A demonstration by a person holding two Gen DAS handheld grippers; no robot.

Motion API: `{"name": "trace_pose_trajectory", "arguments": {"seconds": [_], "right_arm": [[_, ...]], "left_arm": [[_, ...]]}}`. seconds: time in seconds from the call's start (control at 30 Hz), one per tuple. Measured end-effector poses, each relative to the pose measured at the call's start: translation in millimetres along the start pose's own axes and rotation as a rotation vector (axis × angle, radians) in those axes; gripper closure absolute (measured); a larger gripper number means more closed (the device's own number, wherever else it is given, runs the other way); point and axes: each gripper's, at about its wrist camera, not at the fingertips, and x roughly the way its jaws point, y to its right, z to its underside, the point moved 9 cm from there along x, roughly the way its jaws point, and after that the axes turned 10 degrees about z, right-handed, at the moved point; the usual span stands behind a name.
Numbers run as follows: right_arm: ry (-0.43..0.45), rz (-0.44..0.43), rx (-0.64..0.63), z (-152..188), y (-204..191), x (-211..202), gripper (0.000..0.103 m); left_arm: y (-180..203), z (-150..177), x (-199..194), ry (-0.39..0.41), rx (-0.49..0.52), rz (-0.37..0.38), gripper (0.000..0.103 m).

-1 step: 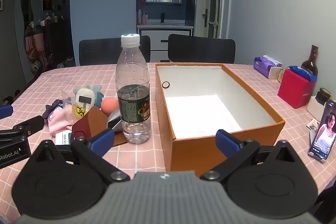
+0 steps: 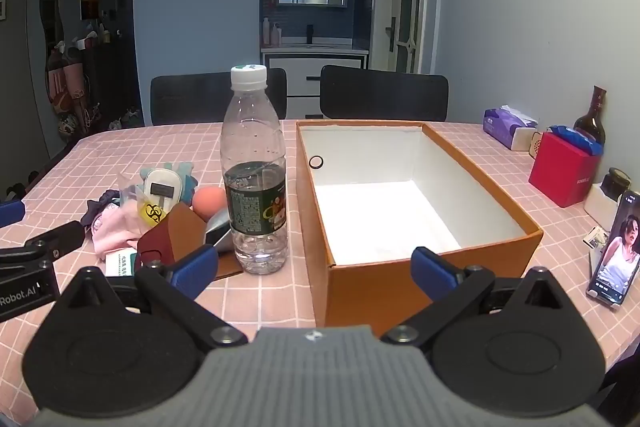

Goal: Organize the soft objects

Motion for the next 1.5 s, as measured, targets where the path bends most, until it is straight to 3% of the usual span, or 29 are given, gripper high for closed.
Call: {"name": "trace_pose_trajectory", "arguments": {"seconds": [1.5], "right_arm": [[-0.013, 0.015, 0.034, -3, 3, 9, 0.003]], "left_arm": [[6, -1, 6, -0.039, 0.002, -0.005, 0.008]]}}
